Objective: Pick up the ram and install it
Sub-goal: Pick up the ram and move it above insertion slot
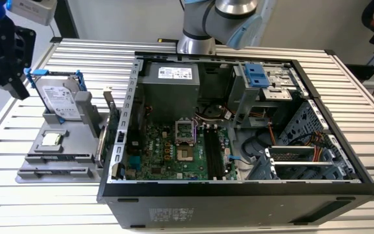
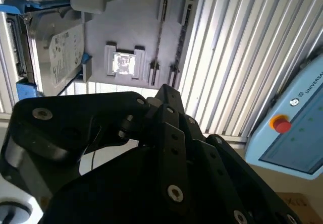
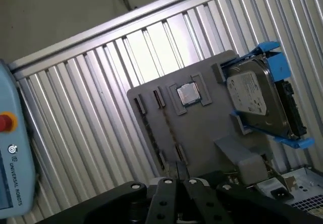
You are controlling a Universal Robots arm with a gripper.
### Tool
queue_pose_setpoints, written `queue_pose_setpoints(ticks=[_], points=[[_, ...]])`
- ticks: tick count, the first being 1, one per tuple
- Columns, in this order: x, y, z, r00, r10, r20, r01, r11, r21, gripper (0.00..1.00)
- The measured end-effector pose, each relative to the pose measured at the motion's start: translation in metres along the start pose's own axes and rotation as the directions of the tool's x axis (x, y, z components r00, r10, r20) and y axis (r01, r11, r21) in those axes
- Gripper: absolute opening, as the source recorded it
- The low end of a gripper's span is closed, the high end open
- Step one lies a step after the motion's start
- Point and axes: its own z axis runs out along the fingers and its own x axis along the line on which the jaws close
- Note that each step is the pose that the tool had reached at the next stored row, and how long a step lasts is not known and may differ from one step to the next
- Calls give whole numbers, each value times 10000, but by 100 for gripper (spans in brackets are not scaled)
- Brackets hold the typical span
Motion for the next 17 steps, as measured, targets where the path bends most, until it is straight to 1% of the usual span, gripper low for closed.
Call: queue_pose_setpoints(ticks=[2, 4, 6, 8, 10, 13, 15, 17], points=[[0, 0, -1, 9994, -336, 1, 336, 9994, 11, 0], [0, 0, 0, 9977, -672, 4, 672, 9977, 24, 0], [0, 0, 0, 9947, -1024, 5, 1024, 9947, 36, 0], [0, 0, 0, 9906, -1365, 6, 1364, 9906, 49, 0], [0, 0, 0, 9852, -1715, 6, 1715, 9852, 62, 0], [0, 0, 0, 9747, -2234, 6, 2234, 9747, 81, 0], [0, 0, 0, 9666, -2562, 5, 2562, 9666, 94, 0], [0, 0, 0, 9571, -2897, 4, 2897, 9571, 106, 0]])
